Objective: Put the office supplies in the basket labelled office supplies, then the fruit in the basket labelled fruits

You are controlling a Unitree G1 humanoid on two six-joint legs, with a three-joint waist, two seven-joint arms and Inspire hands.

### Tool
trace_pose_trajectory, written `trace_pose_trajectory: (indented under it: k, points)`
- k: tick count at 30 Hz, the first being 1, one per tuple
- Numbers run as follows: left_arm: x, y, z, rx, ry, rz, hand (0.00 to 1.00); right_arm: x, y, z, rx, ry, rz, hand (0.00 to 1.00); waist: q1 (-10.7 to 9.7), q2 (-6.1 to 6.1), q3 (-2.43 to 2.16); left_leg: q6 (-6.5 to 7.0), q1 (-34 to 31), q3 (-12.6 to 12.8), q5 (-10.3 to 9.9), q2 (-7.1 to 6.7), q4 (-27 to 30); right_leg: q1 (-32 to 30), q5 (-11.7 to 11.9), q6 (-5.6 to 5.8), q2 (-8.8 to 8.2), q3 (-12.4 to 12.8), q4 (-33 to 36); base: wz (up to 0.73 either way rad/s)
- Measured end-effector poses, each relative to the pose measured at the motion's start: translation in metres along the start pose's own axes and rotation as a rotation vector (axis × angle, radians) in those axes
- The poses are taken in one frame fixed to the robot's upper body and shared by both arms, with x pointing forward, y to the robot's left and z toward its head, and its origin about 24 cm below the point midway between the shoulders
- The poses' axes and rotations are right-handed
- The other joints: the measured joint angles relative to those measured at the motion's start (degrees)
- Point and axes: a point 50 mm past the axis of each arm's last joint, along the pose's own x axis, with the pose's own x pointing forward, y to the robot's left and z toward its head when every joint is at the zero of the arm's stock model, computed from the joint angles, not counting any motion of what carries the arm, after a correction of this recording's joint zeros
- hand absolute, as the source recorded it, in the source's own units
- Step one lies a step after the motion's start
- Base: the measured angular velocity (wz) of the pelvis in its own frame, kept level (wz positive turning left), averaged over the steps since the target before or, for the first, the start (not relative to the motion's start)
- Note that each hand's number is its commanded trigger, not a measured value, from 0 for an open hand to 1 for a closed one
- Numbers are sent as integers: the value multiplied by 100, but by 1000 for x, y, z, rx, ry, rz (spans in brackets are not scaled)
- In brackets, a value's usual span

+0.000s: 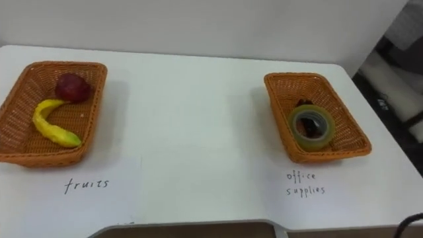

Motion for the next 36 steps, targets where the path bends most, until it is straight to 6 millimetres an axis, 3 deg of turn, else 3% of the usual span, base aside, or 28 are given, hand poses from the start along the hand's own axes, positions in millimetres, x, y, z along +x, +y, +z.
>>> trace_pose_trajectory:
  k: [5,13,15,21,23,28,36]
  points:
    - [0,2,-3,-3,-3,26,0,-17,-22,-24,-72,69,-59,0,-46,-54,7,-23,10,176,-29,57,-2,-53,17,-26,57,141,6,-17]
    - [-3,6,-23,-5,43,59,0,-40,-77,-46,-137,120,-363,0,-182,-30,41,-69,-8,299,-86,112,-7,-135,22,-35,123,253,-8,-10]
    - [-3,6,-23,-24,44,64,0,-47,-85,-52,-125,155,-401,0,-218,-56,54,-71,-15,298,-98,114,0,-138,19,-37,126,255,-32,-2]
    - [-4,9,-25,-26,41,103,0,-76,-115,-80,16,336,-555,0,-320,38,44,-63,-45,299,-126,108,11,-134,5,-45,132,262,-119,0]
    - [-4,12,-25,-28,41,120,0,-91,-121,-93,52,419,-612,0,-373,48,20,-64,-73,300,-125,114,11,-138,5,-46,135,257,-118,0]
    - [-5,14,-26,-67,42,137,0,-129,-144,-134,143,673,-850,0,-562,110,25,-62,-11,313,-130,121,-46,-121,5,-45,142,268,-93,0]
    - [-5,14,-17,-74,3,126,0,-197,-174,-170,84,943,-1033,0,-653,178,27,-91,-5,401,-148,145,-9,-127,-27,-78,155,311,-90,-5]
